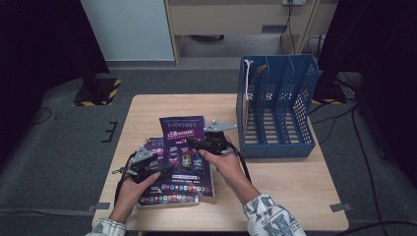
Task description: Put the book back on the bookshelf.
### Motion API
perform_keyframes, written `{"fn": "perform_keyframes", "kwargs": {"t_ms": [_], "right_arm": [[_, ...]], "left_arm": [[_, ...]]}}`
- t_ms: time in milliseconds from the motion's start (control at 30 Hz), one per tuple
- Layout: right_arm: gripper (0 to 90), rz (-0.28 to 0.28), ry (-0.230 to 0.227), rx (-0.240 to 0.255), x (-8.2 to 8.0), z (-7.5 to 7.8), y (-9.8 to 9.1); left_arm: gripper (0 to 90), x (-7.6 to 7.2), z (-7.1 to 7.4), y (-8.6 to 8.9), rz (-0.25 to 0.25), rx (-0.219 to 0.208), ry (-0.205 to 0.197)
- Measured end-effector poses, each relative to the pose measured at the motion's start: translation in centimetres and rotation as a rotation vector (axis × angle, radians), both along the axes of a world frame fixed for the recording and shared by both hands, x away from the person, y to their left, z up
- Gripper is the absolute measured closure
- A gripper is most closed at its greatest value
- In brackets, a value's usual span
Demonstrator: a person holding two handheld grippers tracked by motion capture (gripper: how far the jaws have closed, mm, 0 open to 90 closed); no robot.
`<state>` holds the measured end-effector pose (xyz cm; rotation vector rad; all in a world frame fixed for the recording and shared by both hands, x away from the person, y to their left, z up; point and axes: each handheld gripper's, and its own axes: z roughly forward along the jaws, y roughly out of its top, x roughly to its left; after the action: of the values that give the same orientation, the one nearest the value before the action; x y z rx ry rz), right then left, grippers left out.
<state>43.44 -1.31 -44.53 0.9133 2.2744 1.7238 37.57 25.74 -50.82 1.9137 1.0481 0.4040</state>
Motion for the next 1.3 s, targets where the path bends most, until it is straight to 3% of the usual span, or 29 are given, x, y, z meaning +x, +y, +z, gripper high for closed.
{"fn": "perform_keyframes", "kwargs": {"t_ms": [733,1000,1033,1100,1300], "right_arm": [[79.2,0.004,-0.115,0.045,-0.9,1.3,0.0],[79.7,0.010,-0.136,0.055,-1.1,1.6,0.0],[79.9,0.015,-0.138,0.077,-1.1,1.8,-0.1],[80.2,0.018,-0.145,0.085,-1.1,1.9,-0.2],[80.6,0.026,-0.154,0.084,-1.2,1.9,-0.1]], "left_arm": [[15.1,0.0,-0.1,-0.4,-0.071,-0.024,0.032],[26.4,0.0,0.1,-0.5,-0.112,-0.068,0.038],[29.4,0.0,0.1,-0.7,-0.123,-0.078,0.041],[32.0,0.0,0.4,-0.6,-0.127,-0.054,0.031],[44.8,0.1,0.7,0.1,-0.127,-0.081,0.042]]}}
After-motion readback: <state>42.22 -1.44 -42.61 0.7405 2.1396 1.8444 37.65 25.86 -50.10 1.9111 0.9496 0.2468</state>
